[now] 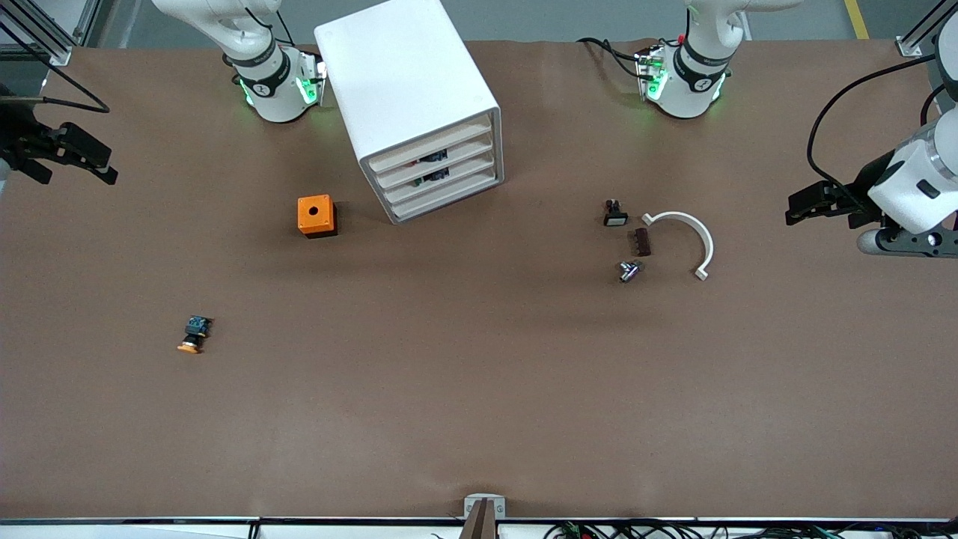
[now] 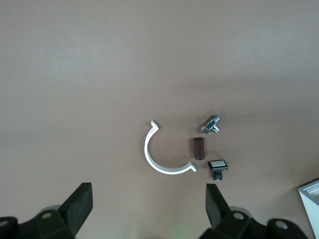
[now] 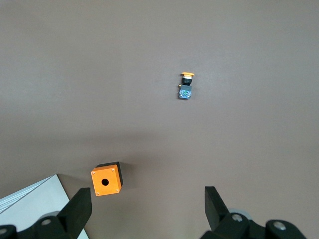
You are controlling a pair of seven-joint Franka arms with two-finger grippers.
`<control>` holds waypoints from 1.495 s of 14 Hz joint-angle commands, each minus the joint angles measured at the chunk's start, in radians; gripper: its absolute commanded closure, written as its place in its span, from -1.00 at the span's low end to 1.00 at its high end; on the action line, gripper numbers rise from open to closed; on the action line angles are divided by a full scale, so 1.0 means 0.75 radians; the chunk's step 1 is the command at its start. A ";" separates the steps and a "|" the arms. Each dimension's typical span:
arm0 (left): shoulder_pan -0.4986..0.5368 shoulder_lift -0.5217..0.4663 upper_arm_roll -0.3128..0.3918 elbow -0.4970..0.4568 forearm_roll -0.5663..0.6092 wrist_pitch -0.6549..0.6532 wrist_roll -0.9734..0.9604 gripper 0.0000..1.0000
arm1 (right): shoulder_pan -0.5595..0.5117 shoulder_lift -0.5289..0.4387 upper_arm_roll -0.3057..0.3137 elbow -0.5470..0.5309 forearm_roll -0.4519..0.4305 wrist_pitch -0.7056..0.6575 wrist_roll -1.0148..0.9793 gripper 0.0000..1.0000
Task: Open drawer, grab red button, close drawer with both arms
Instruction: 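Move the left gripper toward the white cabinet's drawer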
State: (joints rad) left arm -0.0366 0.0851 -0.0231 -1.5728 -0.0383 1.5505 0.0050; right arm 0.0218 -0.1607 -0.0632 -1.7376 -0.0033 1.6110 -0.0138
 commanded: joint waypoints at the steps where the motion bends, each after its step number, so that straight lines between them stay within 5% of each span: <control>1: -0.006 0.005 -0.006 0.019 0.018 -0.036 -0.019 -1.00 | 0.002 -0.001 0.005 0.006 -0.010 -0.005 0.012 -1.00; 9: -0.041 0.177 -0.026 0.060 -0.061 -0.016 -0.354 -1.00 | 0.008 0.002 0.005 0.004 -0.010 -0.015 0.012 -1.00; 18: -0.260 0.443 -0.045 0.131 -0.299 -0.034 -1.460 -1.00 | 0.008 0.020 0.003 0.016 -0.006 -0.019 0.006 -1.00; 21: -0.268 0.520 -0.118 0.172 -0.380 -0.036 -1.746 -1.00 | 0.010 0.020 0.003 0.022 -0.006 -0.054 0.014 -1.00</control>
State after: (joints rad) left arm -0.2392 0.4266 -0.0861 -1.5002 -0.2877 1.5464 -1.1819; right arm 0.0240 -0.1515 -0.0617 -1.7384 -0.0033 1.5916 -0.0139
